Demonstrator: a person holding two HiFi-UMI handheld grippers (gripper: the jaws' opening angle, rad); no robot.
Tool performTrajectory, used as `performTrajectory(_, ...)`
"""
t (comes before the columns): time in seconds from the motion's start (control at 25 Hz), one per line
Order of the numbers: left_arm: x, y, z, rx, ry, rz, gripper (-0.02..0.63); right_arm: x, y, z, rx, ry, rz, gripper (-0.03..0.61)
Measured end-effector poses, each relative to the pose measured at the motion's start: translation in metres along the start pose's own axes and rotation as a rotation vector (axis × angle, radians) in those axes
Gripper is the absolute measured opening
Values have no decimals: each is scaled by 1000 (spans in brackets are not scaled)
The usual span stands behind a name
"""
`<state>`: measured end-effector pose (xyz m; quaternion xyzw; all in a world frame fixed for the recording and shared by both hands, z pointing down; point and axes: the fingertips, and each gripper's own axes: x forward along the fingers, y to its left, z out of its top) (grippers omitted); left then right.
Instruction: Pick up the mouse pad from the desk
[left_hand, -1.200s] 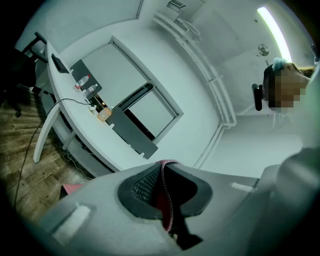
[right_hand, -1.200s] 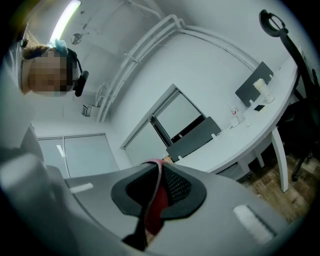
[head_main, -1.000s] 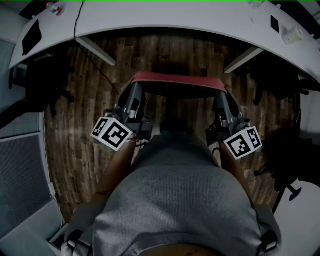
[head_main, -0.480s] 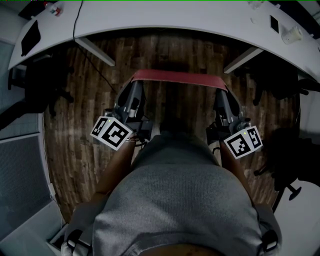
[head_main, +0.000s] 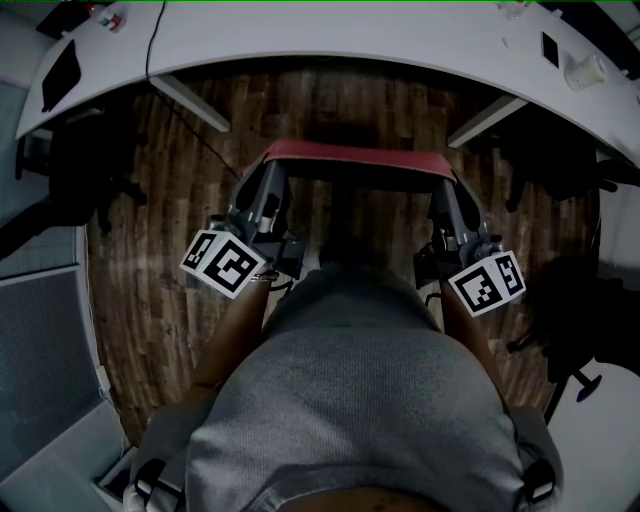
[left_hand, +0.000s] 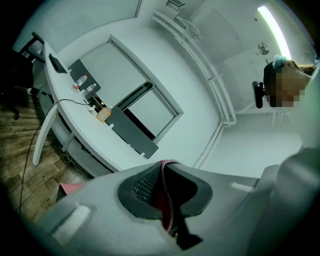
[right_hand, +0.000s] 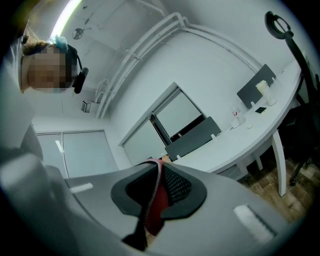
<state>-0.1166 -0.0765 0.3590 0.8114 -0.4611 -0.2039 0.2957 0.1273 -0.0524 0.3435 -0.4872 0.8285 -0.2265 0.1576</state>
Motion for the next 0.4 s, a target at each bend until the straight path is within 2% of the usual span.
performTrajectory(0.4, 1, 0, 2, 7, -7, -6, 17, 1, 0, 0, -9, -1, 5, 28)
